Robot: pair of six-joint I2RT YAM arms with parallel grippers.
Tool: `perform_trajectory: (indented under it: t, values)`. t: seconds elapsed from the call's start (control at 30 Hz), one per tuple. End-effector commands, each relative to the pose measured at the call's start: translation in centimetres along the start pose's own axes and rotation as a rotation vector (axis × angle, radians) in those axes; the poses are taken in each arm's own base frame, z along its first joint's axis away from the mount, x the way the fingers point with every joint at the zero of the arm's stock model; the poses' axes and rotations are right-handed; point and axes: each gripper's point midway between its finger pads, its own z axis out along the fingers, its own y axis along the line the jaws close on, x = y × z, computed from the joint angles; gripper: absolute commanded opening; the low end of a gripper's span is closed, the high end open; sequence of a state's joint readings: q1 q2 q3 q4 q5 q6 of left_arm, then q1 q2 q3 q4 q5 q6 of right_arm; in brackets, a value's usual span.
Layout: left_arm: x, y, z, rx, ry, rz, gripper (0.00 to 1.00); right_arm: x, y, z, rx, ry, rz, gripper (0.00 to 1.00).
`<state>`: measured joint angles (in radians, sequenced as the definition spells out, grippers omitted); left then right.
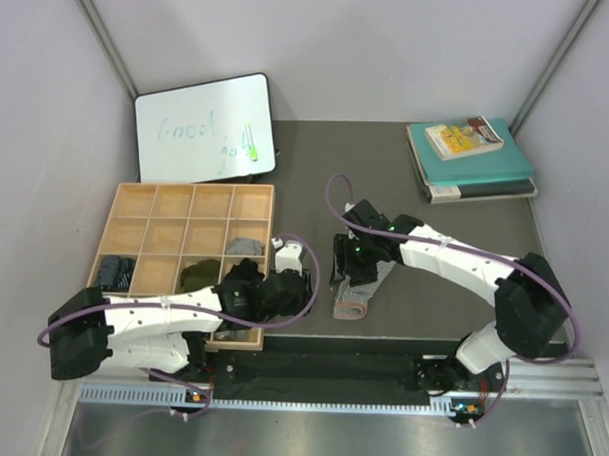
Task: Roll the underwear
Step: Fold the underwear at the center of the board.
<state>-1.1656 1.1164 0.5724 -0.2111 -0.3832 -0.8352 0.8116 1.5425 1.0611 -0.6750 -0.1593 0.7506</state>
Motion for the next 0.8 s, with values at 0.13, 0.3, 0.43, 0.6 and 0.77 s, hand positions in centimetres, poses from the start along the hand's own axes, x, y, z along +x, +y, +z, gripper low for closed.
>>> perform_trajectory:
  t: [0.13,0.3,0.43,0.6,0.77]
  values:
    - [-2.9,-6.2,2.7,0.102,-0.022,0.03,0.55,-4.3,-5.2,-4.5,0.057,-0.16,0.071,0.54]
    - [-2.7,-7.3,4.9,0.072,0.008,0.069,0.58,-7.5,-8.8,-5.9,0.1,-0.249,0.132,0.55]
    - [-2.2,-7.5,5.7,0.062,0.029,0.089,0.6,-9.5,-10.6,-6.0,0.118,-0.27,0.16,0.55]
    - [-1.1,-7.0,6.4,0.016,0.088,0.098,0.6,-10.9,-11.4,-5.1,0.122,-0.268,0.176,0.55]
    - [0.3,-6.1,6.9,-0.019,0.129,0.083,0.58,-11.5,-11.9,-3.7,0.14,-0.24,0.178,0.55]
